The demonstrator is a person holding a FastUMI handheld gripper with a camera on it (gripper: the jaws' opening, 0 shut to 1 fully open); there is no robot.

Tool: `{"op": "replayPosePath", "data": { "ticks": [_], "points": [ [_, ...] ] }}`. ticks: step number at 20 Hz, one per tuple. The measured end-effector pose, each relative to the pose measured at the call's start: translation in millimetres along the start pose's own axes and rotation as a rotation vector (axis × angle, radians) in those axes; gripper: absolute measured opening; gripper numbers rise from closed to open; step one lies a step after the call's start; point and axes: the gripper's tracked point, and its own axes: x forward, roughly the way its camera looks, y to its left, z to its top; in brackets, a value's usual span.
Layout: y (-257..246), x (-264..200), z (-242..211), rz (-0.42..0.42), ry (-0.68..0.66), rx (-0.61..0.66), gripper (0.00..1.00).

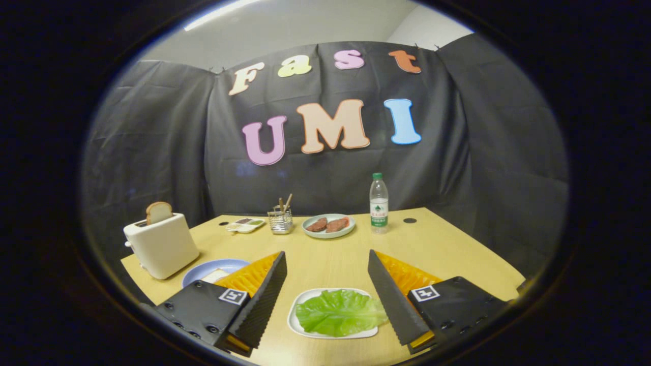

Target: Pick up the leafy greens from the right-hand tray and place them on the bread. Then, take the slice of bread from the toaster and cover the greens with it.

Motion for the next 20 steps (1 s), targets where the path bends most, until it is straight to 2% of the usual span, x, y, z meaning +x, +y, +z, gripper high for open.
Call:
{"op": "replayPosePath", "data": {
  "ticks": [9, 15, 20],
  "points": [
    [-36.1, 10.4, -23.0, -0.074, 0.075, 0.031, 1.0],
    [-58.1, 21.9, -59.4, -0.089, 0.191, 0.061, 1.0],
    [-76.0, 25.0, -86.4, -0.079, 0.277, 0.149, 0.99]
  ]
}}
